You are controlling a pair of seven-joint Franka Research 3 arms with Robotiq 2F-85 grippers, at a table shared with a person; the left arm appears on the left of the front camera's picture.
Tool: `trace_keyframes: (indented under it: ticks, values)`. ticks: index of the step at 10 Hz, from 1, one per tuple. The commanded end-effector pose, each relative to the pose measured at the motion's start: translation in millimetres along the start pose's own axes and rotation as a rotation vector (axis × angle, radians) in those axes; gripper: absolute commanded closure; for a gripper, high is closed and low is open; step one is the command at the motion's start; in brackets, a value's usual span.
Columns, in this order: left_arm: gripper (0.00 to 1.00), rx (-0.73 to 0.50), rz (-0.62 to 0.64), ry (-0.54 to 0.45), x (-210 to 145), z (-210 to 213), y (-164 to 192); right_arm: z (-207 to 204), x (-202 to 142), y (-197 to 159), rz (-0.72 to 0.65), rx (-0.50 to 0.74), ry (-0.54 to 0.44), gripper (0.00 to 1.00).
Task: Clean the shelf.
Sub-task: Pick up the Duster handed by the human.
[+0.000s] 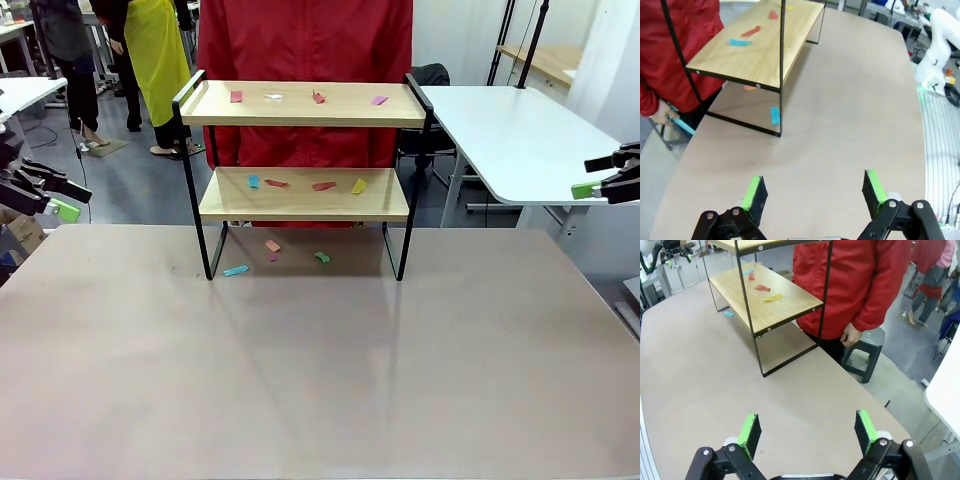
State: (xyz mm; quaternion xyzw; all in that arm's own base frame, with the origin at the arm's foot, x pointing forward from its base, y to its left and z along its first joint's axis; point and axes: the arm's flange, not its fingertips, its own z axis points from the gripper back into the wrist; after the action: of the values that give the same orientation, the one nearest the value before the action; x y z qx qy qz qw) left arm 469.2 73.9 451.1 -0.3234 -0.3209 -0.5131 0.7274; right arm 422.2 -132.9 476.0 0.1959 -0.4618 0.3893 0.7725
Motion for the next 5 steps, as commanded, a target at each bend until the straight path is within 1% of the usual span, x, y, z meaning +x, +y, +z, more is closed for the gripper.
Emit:
trace_keyframes:
  ticks: [1,3,4,5]
  values:
    - [0.00,-0.055,0.011,-0.129,-13.8,0.0,34.6,-8.4,-13.5,-44.3,0.018,0.052,-0.071,0.00]
    - [0.00,-0.075,-0.048,-0.254,-31.9,-0.8,58.6,-22.8,-30.0,-76.7,0.030,0.160,-0.147,0.00]
    - [0.00,-0.092,-0.068,-0.320,-44.4,-3.7,75.3,-30.3,-39.7,-94.4,0.044,0.154,-0.183,0.00]
    - [0.00,-0.100,-0.084,-0.366,-53.5,-5.2,90.3,-38.3,-47.9,-108.3,0.060,0.150,-0.204,0.00]
